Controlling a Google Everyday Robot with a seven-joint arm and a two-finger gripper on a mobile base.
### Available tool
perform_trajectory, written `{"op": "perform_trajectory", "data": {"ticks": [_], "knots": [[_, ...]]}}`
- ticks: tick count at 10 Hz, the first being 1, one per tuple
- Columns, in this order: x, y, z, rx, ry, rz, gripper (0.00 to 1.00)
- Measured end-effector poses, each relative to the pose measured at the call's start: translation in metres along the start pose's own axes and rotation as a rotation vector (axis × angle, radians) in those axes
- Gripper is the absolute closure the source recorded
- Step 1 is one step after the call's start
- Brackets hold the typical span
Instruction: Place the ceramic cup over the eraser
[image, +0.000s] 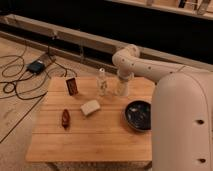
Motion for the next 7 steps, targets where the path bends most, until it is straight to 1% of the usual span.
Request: {"op": "perform_trajectory", "data": {"ticks": [2, 4, 7], "knots": [[-0.002, -0.004, 0.007, -0.042, -0.008, 0.020, 0.20], [-0.005, -0.007, 0.017, -0.076, -0.005, 0.031, 0.20], [-0.013, -0.009, 0.030, -0.108, -0.001, 0.032, 0.20]]}}
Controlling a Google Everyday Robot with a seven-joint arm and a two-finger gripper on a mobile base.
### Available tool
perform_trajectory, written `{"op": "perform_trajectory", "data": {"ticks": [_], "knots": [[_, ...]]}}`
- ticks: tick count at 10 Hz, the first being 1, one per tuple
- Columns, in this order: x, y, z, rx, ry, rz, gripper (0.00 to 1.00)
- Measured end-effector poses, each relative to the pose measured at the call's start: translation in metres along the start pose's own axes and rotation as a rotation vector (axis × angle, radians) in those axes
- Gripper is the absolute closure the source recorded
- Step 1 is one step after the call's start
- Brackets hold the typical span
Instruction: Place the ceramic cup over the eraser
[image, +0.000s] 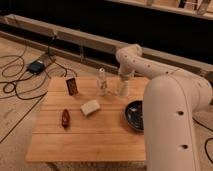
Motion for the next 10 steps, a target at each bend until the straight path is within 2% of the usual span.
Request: {"op": "perform_trajectory", "data": {"ticks": [2, 3, 7, 10], "knots": [[-0.006, -0.001, 0.005, -0.011, 0.005, -0.008, 0.21], [-0.007, -0.001, 0.007, -0.013, 0.006, -0.011, 0.27], [-0.006, -0.008, 0.014, -0.009, 0.008, -0.007, 0.68], [-0.004, -0.009, 0.017, -0.007, 0.013, -0.007, 0.94]]}}
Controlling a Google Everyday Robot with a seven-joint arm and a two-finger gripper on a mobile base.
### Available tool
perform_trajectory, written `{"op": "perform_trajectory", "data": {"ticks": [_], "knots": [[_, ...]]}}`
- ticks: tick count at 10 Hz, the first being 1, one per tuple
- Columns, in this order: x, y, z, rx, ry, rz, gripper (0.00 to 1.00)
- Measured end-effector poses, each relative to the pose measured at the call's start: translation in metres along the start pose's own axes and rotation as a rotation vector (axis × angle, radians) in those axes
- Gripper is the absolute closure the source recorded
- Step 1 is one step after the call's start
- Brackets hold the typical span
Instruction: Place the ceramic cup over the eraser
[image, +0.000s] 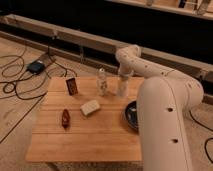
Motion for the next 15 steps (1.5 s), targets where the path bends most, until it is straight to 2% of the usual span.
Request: {"op": "perform_trajectory", "data": {"ticks": [1, 3, 6, 10, 12, 15], "knots": [[0.001, 0.000, 0.001, 0.002, 0.003, -0.002, 1.00], [0.005, 0.000, -0.003, 0.011, 0.006, -0.006, 1.00], [0.014, -0.004, -0.021, 0.039, -0.004, -0.007, 1.00], [0.028, -0.006, -0.060, 0.095, -0.026, -0.017, 1.00], [0.036, 0.003, -0.083, 0.116, -0.023, -0.043, 1.00], [0.051, 0.042, -0.118, 0.123, -0.004, -0.119, 1.00]]}}
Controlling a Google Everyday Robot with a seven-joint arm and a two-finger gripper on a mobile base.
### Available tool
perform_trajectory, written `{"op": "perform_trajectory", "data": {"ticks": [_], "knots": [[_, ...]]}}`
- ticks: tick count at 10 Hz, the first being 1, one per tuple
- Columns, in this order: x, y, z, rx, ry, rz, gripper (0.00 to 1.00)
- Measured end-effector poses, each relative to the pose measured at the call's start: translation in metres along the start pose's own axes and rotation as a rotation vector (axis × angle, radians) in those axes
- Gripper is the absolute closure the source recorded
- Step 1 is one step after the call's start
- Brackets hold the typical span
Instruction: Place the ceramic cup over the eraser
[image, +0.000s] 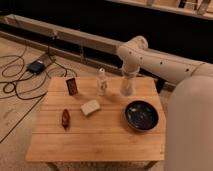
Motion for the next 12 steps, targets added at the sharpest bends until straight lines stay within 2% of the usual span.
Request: {"op": "perform_trajectory", "data": {"ticks": [3, 5, 9, 12], "knots": [[0.005, 0.047, -0.020, -0.032, 0.014, -0.069, 1.00], [-0.003, 0.080, -0.026, -0.061, 0.006, -0.132, 1.00], [-0.059, 0.145, -0.034, -0.104, -0.040, -0.327, 1.00], [-0.096, 0.172, -0.044, -0.104, -0.071, -0.441, 1.00]]}}
